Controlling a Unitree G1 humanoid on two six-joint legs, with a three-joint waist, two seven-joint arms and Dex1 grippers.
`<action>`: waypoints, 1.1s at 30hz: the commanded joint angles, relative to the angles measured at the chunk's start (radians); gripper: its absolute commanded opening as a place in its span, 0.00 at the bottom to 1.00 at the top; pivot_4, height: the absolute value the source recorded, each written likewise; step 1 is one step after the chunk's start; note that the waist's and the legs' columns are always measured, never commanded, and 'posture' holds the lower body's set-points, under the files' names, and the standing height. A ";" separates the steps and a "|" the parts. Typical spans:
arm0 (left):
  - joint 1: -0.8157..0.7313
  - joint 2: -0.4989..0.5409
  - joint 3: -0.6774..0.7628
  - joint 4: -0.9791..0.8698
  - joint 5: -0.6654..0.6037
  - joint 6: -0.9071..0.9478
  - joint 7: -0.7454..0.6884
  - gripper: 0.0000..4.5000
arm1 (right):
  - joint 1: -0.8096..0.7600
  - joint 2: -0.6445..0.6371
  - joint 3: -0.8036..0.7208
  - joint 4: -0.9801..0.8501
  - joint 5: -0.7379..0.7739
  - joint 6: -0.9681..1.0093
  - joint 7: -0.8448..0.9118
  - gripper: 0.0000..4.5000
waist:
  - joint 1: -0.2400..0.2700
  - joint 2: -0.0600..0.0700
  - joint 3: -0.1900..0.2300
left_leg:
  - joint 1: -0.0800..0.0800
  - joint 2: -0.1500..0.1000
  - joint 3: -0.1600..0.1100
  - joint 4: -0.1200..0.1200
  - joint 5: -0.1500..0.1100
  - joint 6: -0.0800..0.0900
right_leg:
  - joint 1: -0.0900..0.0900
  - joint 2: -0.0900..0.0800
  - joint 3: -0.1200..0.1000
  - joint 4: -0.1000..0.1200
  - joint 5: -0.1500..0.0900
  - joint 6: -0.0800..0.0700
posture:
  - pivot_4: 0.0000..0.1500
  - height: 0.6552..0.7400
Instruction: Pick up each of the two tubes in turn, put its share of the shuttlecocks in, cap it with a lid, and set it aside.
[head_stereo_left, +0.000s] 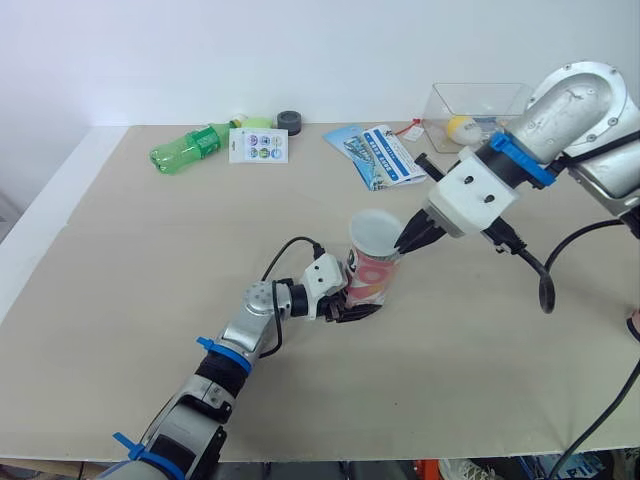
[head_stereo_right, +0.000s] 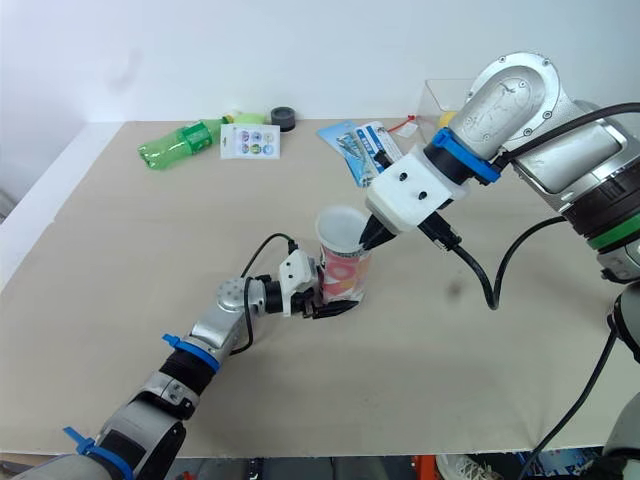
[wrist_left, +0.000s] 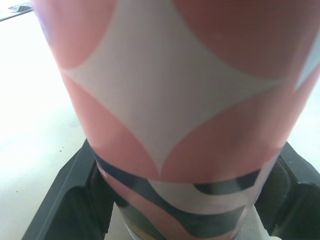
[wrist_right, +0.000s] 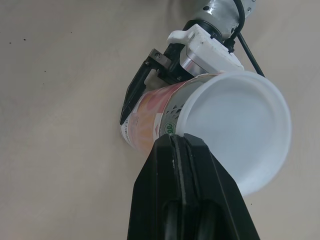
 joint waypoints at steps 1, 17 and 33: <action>0.019 0.009 -0.004 0.001 0.008 0.017 0.005 0.68 | -0.039 -0.012 0.006 0.000 0.019 -0.013 0.041 0.01 | 0.000 0.000 0.000 | 0.000 0.000 0.000 0.000 0.000 0.000 | 0.000 0.000 0.000 0.000 0.000 0.000 | 1.00 1.00; 0.014 0.006 0.003 0.014 0.008 0.024 0.013 0.68 | -0.085 -0.052 0.036 -0.060 0.101 0.079 0.041 0.01 | -0.001 0.000 0.000 | 0.000 0.000 0.000 0.000 0.000 0.000 | 0.000 0.000 0.000 0.001 0.000 -0.001 | 1.00 1.00; 0.031 0.004 0.003 -0.007 0.003 0.039 0.024 0.68 | -0.095 -0.032 0.073 0.006 0.056 0.041 0.041 0.01 | 0.000 0.000 0.000 | 0.000 0.000 0.000 0.001 0.000 0.000 | 0.000 0.000 0.000 0.002 0.000 -0.001 | 1.00 1.00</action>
